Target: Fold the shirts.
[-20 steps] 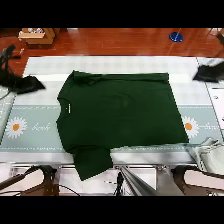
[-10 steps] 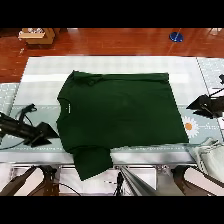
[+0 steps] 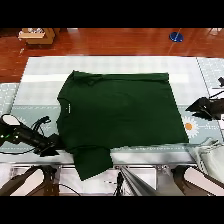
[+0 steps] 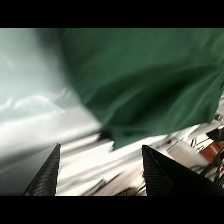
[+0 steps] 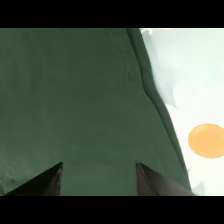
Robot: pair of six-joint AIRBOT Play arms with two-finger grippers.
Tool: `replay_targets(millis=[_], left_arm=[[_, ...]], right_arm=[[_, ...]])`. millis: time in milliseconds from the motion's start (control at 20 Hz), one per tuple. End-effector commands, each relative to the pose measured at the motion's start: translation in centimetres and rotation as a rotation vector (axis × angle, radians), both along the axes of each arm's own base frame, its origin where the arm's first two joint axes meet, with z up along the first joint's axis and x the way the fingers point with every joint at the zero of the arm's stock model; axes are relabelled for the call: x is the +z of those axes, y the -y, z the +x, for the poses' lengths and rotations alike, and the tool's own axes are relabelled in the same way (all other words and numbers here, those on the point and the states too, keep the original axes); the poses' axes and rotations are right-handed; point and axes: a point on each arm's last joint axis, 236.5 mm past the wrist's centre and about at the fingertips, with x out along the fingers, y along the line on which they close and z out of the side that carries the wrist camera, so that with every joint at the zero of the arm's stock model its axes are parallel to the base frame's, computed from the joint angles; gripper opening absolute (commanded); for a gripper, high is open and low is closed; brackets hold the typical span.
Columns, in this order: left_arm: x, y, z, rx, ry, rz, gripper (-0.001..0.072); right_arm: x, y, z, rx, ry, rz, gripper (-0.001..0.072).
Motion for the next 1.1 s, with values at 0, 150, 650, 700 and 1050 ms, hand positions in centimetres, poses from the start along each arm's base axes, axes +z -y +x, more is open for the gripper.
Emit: replay_targets(millis=[0, 150, 650, 700, 1050], left_arm=[[-2.0, 1.8, 2.8, 0.070, 0.050, -0.009, 0.0613], [-3.6, 3.2, 3.3, 0.066, 0.025, -0.019, 0.0298], [-0.2, 3.4, 6.5, 0.007, 0.239, -0.096, 0.0022], [-0.3, 3.2, 6.8, 0.011, 0.249, -0.089, 0.0023], [-0.8, 2.6, 8.2, 0.020, 0.310, -0.053, 0.0022]], right_arm=[[-0.1, 0.1, -0.2, 0.003, -0.006, -0.008, 0.0532], [-0.1, -0.1, -0.6, 0.010, -0.021, 0.001, 0.0532], [-3.6, 6.5, -7.1, -0.347, -0.135, 0.085, 0.0524], [-4.5, 6.6, -8.1, -0.329, -0.167, 0.058, 0.0524], [-8.4, 4.4, -9.2, -0.358, -0.184, 0.076, 0.0524]])
